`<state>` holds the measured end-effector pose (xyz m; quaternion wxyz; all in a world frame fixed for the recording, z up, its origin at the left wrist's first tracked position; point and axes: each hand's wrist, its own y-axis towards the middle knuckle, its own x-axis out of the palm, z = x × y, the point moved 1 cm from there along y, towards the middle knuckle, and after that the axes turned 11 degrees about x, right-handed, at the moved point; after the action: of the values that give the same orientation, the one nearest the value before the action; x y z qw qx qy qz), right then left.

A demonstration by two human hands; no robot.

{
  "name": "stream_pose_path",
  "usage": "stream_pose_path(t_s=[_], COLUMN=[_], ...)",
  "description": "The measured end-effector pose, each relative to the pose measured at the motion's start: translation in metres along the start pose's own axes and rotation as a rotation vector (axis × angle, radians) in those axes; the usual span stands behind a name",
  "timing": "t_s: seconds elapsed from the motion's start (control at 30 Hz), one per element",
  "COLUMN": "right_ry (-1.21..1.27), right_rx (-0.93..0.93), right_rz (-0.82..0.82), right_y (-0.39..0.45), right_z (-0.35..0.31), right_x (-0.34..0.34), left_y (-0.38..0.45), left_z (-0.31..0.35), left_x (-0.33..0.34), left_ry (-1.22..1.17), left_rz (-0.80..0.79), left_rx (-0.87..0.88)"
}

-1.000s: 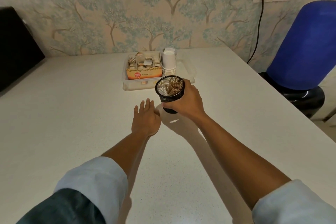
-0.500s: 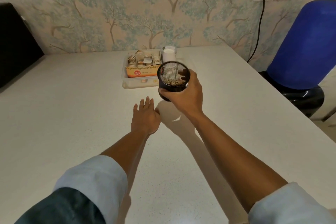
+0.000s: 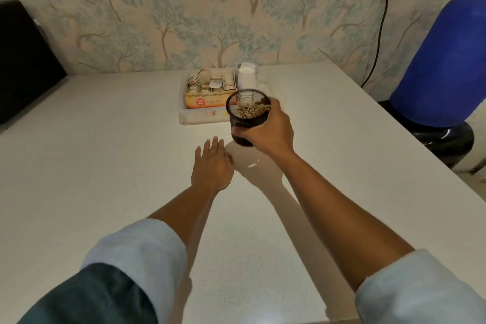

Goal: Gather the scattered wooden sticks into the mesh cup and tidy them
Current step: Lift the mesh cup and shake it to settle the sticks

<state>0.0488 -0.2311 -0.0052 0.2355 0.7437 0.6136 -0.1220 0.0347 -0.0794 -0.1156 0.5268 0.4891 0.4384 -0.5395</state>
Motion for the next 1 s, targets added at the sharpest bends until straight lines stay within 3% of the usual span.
stream_pose_path(t_s=[0.3, 0.47, 0.6, 0.87, 1.0], right_ry=[-0.019, 0.127, -0.036, -0.044, 0.064], right_rx=[0.032, 0.006, 0.054, 0.035, 0.005], right_rz=[-0.078, 0.027, -0.071, -0.108, 0.007], right_y=[-0.004, -0.005, -0.007, -0.008, -0.010], right_z=[0.009, 0.001, 0.017, 0.019, 0.010], right_x=[0.005, 0.005, 0.009, 0.010, 0.009], left_y=[0.000, 0.001, -0.003, -0.002, -0.003], left_z=[0.000, 0.000, 0.002, 0.004, 0.004], left_x=[-0.002, -0.002, -0.004, -0.008, -0.008], left_ry=[-0.006, 0.021, 0.039, -0.011, 0.008], left_rz=[0.003, -0.008, -0.008, -0.005, -0.006], left_rx=[-0.007, -0.001, 0.014, -0.013, 0.000])
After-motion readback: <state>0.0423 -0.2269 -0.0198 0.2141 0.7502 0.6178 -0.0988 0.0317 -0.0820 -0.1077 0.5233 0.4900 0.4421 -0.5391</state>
